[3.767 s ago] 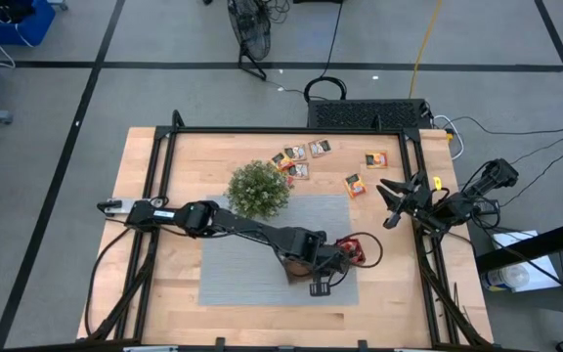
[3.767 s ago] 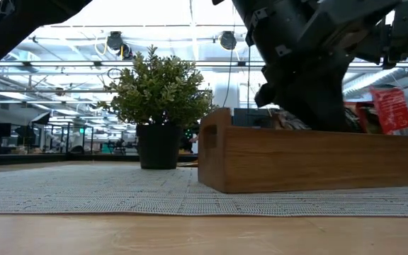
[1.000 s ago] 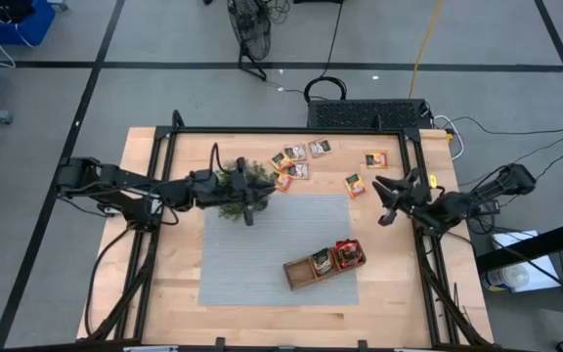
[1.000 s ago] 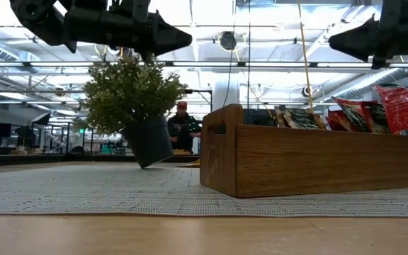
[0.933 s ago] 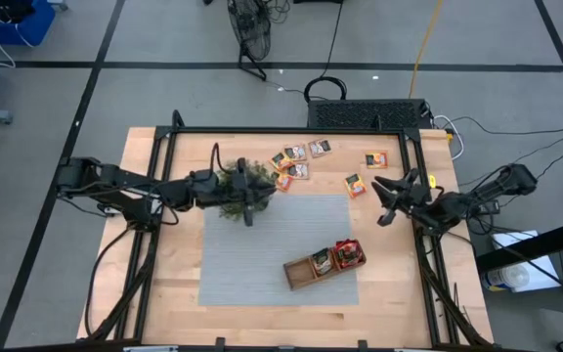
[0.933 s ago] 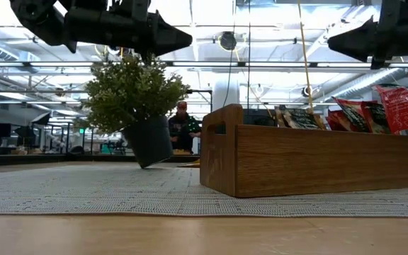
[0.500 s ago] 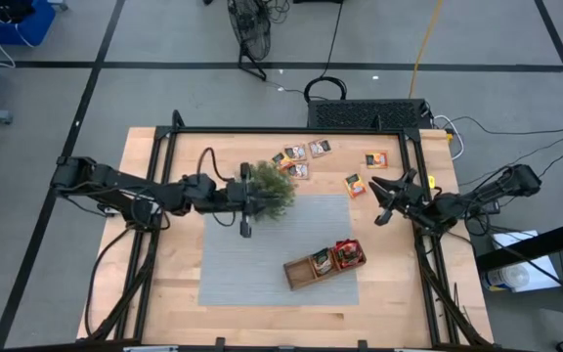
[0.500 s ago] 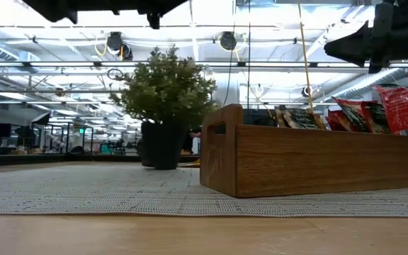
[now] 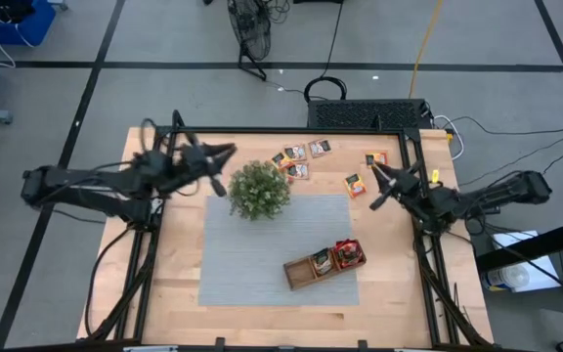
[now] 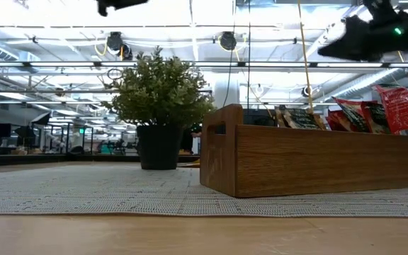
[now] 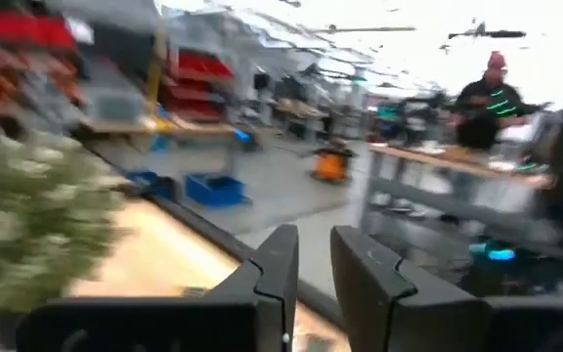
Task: Pick & Place Tea
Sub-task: Put the apple tea sachet into the brown organizer
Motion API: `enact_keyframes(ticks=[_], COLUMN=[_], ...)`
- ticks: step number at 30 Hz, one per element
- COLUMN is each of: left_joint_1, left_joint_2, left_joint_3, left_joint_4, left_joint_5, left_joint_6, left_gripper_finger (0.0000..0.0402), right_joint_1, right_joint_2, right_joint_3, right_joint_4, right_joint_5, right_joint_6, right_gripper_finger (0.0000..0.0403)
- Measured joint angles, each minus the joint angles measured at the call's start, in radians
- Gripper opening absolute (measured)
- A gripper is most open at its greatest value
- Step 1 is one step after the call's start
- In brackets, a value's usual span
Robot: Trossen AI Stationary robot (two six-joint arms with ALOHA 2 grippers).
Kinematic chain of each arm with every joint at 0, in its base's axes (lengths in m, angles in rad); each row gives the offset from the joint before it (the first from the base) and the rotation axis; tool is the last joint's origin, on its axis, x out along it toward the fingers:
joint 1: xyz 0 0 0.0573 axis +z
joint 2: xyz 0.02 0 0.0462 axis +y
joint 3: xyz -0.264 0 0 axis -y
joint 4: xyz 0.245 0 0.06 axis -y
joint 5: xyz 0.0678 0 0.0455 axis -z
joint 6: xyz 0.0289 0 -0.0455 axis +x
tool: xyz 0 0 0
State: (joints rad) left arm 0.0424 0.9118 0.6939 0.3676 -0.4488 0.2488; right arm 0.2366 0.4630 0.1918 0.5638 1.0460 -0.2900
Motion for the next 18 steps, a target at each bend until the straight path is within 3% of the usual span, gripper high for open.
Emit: enact_keyframes(ticks=[3, 5, 10, 12, 18], left_joint_1=[0.038, 0.059, 0.089, 0.094, 0.095], left_joint_2=[-0.095, -0.129, -0.147, -0.14, -0.115], left_joint_3=[-0.024, -0.049, -0.087, -0.096, -0.117], left_joint_4=[-0.086, -0.087, -0.086, -0.09, -0.093], left_joint_5=[0.003, 0.002, 0.003, 0.003, 0.003], left_joint_6=[-0.038, -0.07, -0.106, -0.121, -0.146], left_gripper_finger=[0.0047, 0.0047, 0.0047, 0.0047, 0.0047], right_joint_1=[-0.134, -0.256, -0.609, -0.727, -0.921], right_joint_2=[0.089, 0.165, 0.47, 0.639, 1.14], right_joint_3=[0.158, 0.28, 0.58, 0.686, 1.036], right_joint_4=[-0.201, -0.342, -0.657, -0.743, -1.021], right_joint_5=[-0.016, -0.116, -0.624, -0.754, -0.864], right_joint_6=[-0.012, 0.018, 0.162, 0.167, 0.1], right_gripper_finger=[0.0045, 0.004, 0.0026, 0.0023, 0.0062])
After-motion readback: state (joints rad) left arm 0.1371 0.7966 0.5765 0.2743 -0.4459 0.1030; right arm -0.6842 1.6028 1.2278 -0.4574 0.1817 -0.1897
